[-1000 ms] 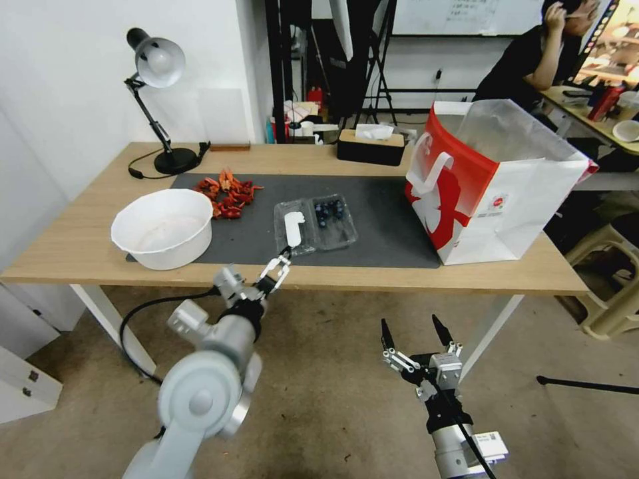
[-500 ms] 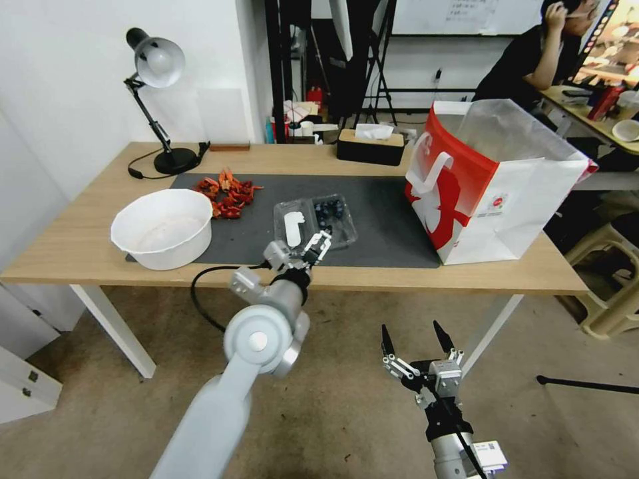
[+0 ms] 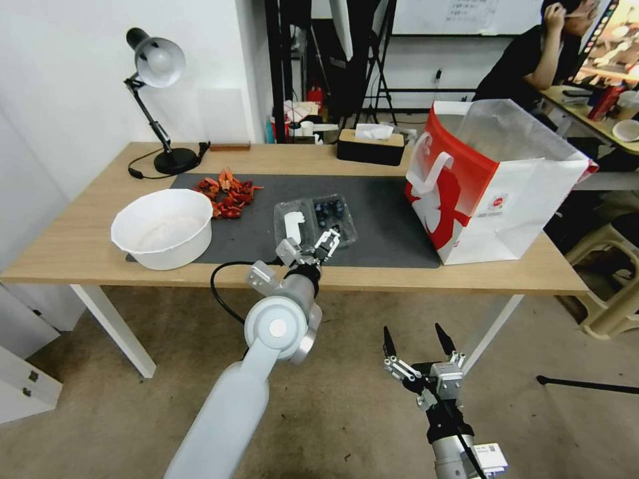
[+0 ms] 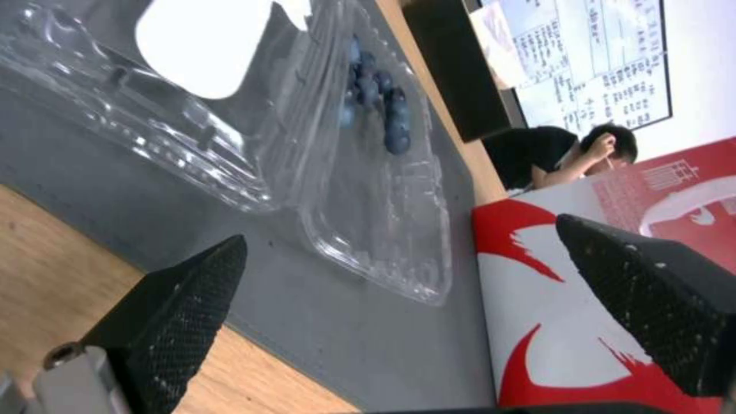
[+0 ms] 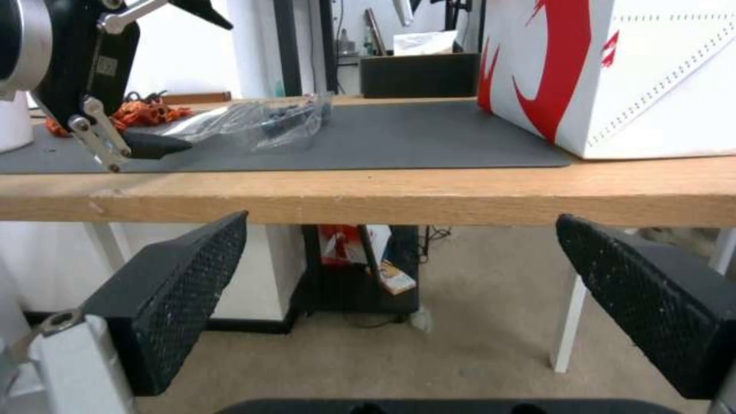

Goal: Close the takeout container lid, then place the container into the takeout bag.

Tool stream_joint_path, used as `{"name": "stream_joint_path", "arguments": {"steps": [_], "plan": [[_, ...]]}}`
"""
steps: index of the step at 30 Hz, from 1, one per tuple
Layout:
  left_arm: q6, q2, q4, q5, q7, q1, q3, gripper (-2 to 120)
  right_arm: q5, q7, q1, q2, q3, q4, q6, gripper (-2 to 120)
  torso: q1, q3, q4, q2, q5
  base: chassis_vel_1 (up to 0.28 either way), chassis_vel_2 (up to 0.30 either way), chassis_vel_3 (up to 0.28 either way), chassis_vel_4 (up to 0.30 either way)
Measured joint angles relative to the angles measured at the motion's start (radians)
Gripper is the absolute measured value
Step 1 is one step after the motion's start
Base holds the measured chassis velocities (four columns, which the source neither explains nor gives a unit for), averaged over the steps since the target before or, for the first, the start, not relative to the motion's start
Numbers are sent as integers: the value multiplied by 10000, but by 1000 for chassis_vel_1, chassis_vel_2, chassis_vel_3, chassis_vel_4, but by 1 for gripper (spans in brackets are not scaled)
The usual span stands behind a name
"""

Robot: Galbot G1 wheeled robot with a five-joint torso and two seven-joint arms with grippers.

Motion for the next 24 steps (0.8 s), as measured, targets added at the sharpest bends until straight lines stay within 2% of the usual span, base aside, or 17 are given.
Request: {"name": "stream_joint_path", "arguments": {"steps": [24], "plan": [[-224,-239,949,30,68,-391,-302,100,12,47,-89,-64,61,72,62,100,-7,-5,-4,7,0,0,0,0,0]]}}
